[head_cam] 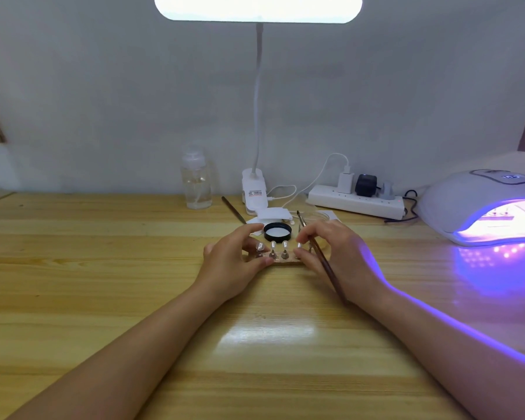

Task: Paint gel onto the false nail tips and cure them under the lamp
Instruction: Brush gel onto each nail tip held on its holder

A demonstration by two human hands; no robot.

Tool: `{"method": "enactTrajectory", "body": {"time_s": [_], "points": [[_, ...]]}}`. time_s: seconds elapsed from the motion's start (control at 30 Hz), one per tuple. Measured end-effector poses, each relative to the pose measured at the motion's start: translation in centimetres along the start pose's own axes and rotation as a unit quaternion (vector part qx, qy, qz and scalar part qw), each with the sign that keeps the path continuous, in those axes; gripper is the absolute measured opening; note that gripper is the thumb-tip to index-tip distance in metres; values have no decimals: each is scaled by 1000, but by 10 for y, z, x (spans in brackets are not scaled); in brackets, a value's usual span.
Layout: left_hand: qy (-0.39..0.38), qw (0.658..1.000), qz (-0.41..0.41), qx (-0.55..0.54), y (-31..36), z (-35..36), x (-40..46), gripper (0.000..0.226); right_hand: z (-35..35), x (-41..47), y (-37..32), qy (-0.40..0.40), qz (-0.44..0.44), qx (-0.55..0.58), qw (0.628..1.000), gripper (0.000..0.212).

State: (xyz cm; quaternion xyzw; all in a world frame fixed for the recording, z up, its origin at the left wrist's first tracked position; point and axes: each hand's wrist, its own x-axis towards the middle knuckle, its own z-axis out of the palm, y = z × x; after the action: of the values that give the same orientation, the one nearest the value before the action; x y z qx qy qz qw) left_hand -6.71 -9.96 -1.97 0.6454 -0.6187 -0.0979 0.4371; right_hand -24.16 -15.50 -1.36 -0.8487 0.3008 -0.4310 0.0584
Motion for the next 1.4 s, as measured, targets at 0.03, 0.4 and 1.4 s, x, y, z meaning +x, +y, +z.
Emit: {"method": "enactTrajectory", "body": {"time_s": [0.03, 0.4, 1.4], "points": [[1, 1000, -1, 2, 0, 0, 0, 53, 0, 0, 0, 3, -16, -8, 1000, 18], [5, 1000, -5, 17, -2, 1, 1, 49, -2, -1, -1, 11, -70, -43, 997, 19], [68, 980, 184, -37, 9, 0, -4, 11, 2, -2, -15, 103, -89, 82, 987, 17]]}}
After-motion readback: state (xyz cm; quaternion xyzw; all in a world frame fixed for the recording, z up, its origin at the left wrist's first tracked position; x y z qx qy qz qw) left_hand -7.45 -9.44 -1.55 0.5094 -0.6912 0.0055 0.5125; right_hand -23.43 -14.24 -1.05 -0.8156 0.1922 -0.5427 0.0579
